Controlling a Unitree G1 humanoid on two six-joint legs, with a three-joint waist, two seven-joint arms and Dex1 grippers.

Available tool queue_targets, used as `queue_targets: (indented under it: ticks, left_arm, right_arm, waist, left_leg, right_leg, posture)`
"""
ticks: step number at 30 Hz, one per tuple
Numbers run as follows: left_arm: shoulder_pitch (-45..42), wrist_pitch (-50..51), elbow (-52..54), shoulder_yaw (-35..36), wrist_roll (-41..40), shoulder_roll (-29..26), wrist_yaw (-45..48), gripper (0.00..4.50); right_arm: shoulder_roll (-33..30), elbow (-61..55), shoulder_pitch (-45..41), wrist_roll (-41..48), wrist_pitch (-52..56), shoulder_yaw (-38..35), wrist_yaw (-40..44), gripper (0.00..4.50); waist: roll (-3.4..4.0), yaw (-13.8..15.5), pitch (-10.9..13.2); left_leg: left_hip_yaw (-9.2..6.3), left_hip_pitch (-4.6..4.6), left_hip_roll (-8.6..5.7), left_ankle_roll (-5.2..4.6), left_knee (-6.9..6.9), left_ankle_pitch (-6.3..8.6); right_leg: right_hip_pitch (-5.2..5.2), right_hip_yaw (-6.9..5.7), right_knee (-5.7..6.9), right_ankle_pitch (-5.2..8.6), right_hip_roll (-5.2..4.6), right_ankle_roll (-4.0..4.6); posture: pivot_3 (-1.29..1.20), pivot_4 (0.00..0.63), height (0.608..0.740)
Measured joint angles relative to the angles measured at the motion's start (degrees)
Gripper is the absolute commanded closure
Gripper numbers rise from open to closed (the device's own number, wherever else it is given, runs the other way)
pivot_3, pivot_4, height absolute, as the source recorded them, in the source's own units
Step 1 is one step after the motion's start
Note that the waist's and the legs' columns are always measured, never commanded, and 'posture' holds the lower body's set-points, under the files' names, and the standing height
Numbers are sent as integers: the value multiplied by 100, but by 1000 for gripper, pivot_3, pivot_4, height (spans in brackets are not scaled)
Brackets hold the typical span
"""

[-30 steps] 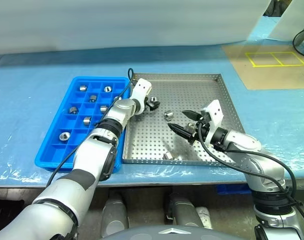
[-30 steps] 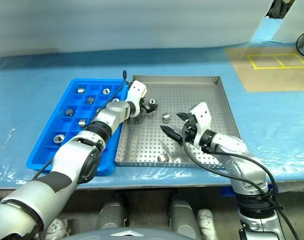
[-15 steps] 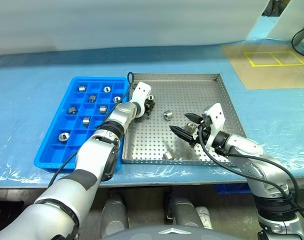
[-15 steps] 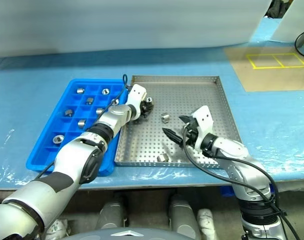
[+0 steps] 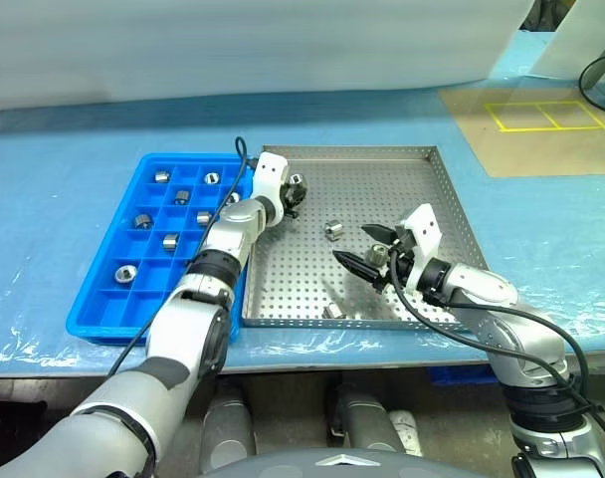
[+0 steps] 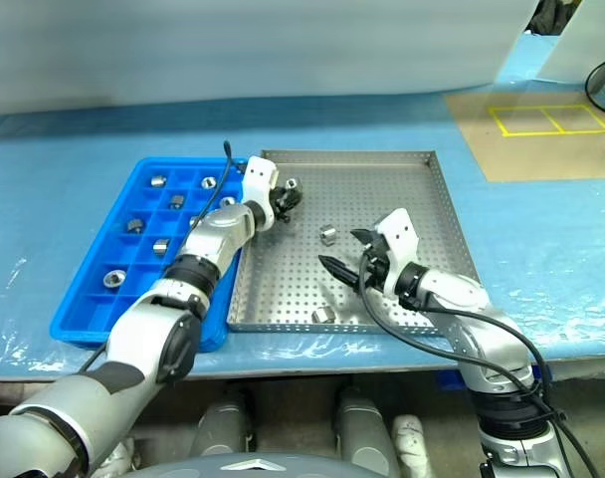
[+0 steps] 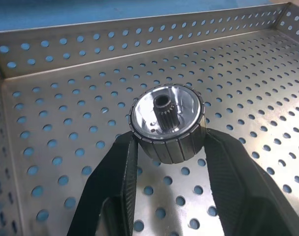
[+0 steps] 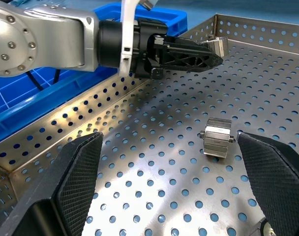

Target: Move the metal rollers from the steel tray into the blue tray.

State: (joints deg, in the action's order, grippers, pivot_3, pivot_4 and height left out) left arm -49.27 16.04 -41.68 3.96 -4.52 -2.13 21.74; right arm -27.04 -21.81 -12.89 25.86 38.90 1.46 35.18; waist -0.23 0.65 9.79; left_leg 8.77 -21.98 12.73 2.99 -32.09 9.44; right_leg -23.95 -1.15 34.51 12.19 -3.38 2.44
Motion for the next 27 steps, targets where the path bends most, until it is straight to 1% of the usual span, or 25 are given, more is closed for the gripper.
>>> queue_targets:
  ticks: [7, 12, 16, 18, 24, 27]
  left_arm:
    - [1592, 1727, 3612, -225, -102, 45, -584, 2851]
    - [2140, 2369, 5322, -218, -49, -141, -1028, 2851]
    - [2666, 2726, 6358, -188, 7, -387, -1247, 2851]
    - [3000, 2904, 6799, -185, 33, -453, -1334, 2851]
    - [3966, 3343, 7833, -136, 40, -639, -1482, 2851]
    - [4335, 3547, 8373, -48, 67, -669, -1628, 2851]
  right_arm:
    - [33, 672, -492, -145, -278, 289, 387, 0]
    - [152, 1132, -902, -253, -549, 539, 713, 0]
    - [247, 1606, -1188, -394, -862, 702, 998, 0]
    - [288, 1888, -1324, -504, -1046, 782, 1121, 0]
    - [480, 2498, -1717, -653, -1461, 987, 1595, 0]
    - [538, 2781, -1919, -643, -1505, 1083, 2031, 0]
  waist:
    - [0, 30, 2]
    - [1, 59, 3]
    - [1, 113, 3]
    - [2, 187, 4]
    - [-1, 366, 6]
    - [-2, 493, 6]
  left_leg:
    - [1, -9, 7, -2, 0, 2]
    - [1, -9, 7, -2, 0, 2]
    - [0, -14, 7, -2, 5, 2]
    - [0, -22, 8, -2, 8, 2]
    - [-2, -29, 10, -1, 10, 2]
    - [-4, -28, 10, -1, 9, 2]
  right_leg:
    - [-7, -10, 0, 1, -1, 2]
    - [-8, -13, 0, 2, -2, 1]
    - [-12, -15, -4, 3, -2, 1]
    - [-19, -17, -6, 3, -2, 2]
    - [-24, -24, -5, 3, -2, 2]
    - [-24, -24, -5, 3, -3, 2]
  posture:
    - [-137, 150, 740]
    - [-36, 150, 740]
    - [40, 150, 740]
    - [84, 150, 740]
    - [203, 150, 740]
    - [259, 150, 740]
